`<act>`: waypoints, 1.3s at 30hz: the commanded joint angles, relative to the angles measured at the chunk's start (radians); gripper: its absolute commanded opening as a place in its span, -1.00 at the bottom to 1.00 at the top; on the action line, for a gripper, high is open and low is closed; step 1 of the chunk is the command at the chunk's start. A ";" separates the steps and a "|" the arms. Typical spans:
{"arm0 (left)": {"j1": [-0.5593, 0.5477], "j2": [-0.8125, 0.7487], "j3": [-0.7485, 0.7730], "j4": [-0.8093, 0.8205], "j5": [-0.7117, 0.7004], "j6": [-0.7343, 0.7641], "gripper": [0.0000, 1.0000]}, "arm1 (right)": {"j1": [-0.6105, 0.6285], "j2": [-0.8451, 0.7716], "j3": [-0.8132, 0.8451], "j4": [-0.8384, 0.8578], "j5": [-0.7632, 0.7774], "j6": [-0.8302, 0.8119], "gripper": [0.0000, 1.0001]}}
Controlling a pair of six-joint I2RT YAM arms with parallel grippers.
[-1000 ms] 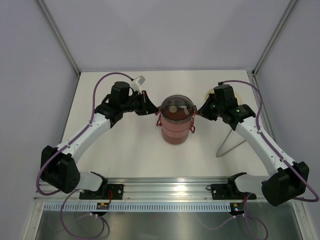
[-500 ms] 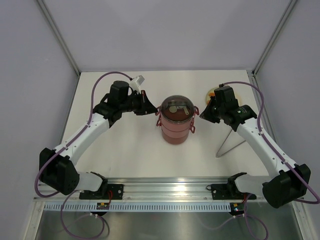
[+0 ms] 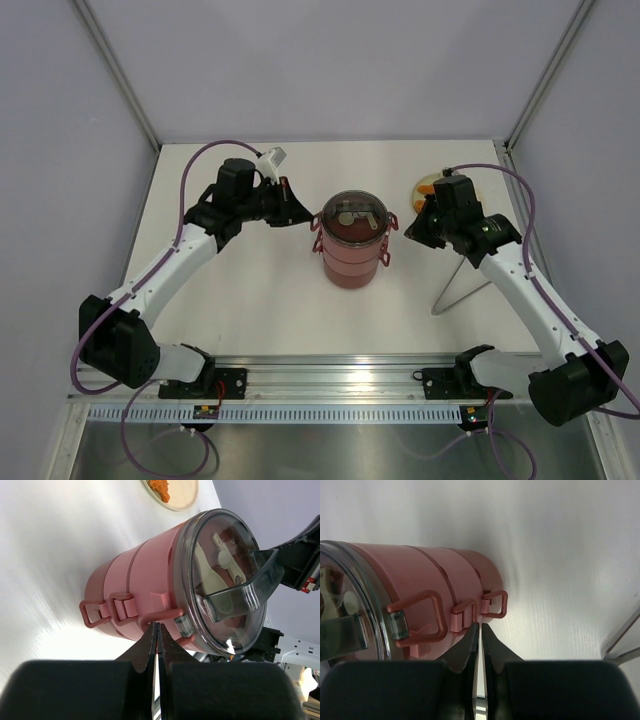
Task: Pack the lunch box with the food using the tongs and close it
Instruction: Close the fastener on the packing box, then adjust the packing box at the center of the board.
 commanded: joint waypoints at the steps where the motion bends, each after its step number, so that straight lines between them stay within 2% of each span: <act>1: 0.025 -0.011 0.044 0.018 0.000 0.017 -1.00 | 0.012 -0.070 0.046 -0.054 0.093 -0.029 -0.75; 6: 0.086 0.002 0.051 0.013 0.002 0.018 -1.00 | 0.012 -0.075 0.114 -0.090 0.110 -0.093 -0.61; 11: 0.103 0.050 0.062 -0.008 0.031 0.006 -1.00 | 0.011 0.037 0.229 -0.099 0.097 -0.156 -0.53; 14: 0.102 0.001 0.030 -0.029 0.019 0.020 -1.00 | 0.012 0.103 0.298 -0.113 0.089 -0.196 -0.49; 20: 0.045 -0.149 -0.035 -0.186 -0.027 0.095 -1.00 | -0.006 0.258 0.396 -0.133 0.032 -0.254 -0.47; 26: -0.022 -0.162 -0.024 -0.230 -0.009 0.110 -1.00 | -0.020 0.327 0.430 -0.121 -0.014 -0.282 -0.48; 32: -0.056 -0.110 -0.001 -0.223 0.082 0.115 -1.00 | -0.020 0.347 0.421 -0.113 -0.089 -0.293 -0.50; 39: -0.067 -0.090 -0.013 -0.155 0.086 0.078 -1.00 | -0.019 0.339 0.395 -0.098 -0.129 -0.287 -0.53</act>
